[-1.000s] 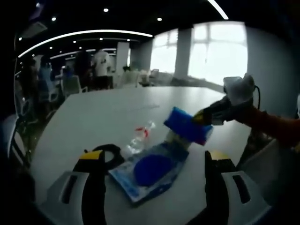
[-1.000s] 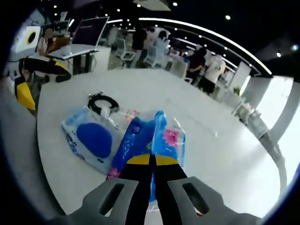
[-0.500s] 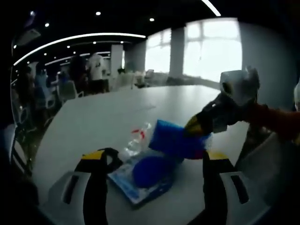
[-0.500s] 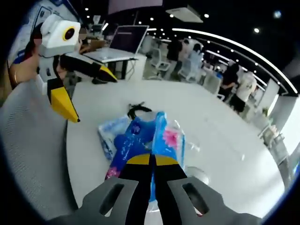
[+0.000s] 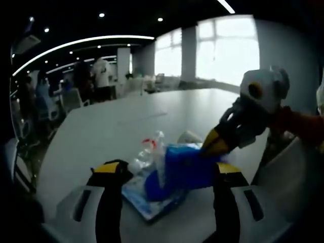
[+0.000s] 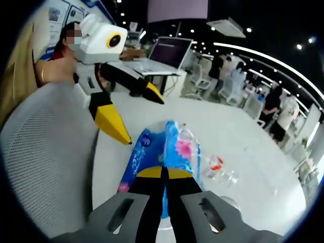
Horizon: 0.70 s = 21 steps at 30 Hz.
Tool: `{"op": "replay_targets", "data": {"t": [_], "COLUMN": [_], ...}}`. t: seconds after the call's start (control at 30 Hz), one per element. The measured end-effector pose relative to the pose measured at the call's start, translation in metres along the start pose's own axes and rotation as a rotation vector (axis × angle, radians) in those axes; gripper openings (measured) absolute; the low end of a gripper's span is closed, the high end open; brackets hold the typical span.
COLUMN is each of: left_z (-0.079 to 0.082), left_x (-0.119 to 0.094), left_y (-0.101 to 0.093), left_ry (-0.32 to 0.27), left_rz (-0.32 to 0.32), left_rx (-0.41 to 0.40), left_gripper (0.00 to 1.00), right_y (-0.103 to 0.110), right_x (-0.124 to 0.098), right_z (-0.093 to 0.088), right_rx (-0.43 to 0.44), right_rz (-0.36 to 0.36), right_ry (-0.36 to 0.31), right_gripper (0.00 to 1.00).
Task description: Arrange the tabletop items into an orderly group along one side of the table until the central work area is clear of visible clutter.
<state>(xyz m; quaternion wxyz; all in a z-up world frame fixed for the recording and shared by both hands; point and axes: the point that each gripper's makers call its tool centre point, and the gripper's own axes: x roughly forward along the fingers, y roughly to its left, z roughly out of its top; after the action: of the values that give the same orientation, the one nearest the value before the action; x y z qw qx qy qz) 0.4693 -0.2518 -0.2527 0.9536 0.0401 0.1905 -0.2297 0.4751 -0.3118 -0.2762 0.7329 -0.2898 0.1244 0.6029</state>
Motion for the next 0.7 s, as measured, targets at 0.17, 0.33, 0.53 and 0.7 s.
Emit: {"op": "replay_targets", "data": {"t": [0.17, 0.33, 0.53, 0.7], "left_z": [-0.004, -0.007, -0.015, -0.020], "left_x": [0.001, 0.002, 0.002, 0.002], "left_y": [-0.003, -0.005, -0.003, -0.006], "left_ry": [0.023, 0.040, 0.081, 0.108], "left_rz": [-0.019, -0.030, -0.025, -0.041], "left_rx": [0.008, 0.017, -0.005, -0.005], "left_gripper": [0.63, 0.53, 0.45, 0.38], "right_y": [0.006, 0.012, 0.017, 0.018], "right_x": [0.001, 0.001, 0.001, 0.002], "right_z": [0.004, 0.009, 0.012, 0.012], "right_rx": [-0.022, -0.037, -0.049, -0.054], "right_rz": [0.026, 0.053, 0.077, 0.083], "right_ry": [-0.013, -0.037, -0.052, -0.054], "right_gripper": [0.01, 0.01, 0.01, 0.01]}}
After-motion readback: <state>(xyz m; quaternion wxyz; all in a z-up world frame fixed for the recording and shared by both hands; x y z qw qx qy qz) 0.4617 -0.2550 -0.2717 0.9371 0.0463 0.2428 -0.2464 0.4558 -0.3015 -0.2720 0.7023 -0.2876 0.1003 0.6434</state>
